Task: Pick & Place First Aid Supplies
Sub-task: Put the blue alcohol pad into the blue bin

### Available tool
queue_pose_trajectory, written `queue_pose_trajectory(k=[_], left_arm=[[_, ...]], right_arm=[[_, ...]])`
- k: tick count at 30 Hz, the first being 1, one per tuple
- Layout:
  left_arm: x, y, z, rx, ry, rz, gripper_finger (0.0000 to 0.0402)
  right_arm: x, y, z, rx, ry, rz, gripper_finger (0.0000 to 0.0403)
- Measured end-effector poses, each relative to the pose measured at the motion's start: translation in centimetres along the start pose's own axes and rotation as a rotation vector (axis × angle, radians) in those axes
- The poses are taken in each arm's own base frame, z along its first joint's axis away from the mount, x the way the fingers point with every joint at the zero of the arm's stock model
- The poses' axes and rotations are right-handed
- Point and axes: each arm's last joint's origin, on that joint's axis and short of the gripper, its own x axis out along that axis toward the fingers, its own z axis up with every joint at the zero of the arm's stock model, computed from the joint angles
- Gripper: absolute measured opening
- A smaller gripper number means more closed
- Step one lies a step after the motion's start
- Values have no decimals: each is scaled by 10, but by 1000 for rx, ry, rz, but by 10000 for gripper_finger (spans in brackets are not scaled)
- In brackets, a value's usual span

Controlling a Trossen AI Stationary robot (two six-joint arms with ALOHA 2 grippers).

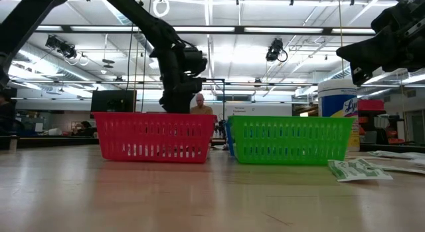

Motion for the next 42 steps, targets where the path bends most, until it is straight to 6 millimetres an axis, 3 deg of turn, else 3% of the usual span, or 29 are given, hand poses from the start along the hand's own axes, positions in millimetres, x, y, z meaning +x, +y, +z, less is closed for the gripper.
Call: queue_pose_trajectory(k=[13, 29, 42], left_arm=[[31, -3, -6, -69, 117, 22, 355], [60, 1, -7, -77, 137, 17, 355], [63, 1, -8, -78, 149, 17, 320]], right_arm=[[0, 0, 0, 0, 0, 0, 18], [0, 0, 0, 0, 0, 0, 18], [0, 0, 0, 0, 0, 0, 18]])
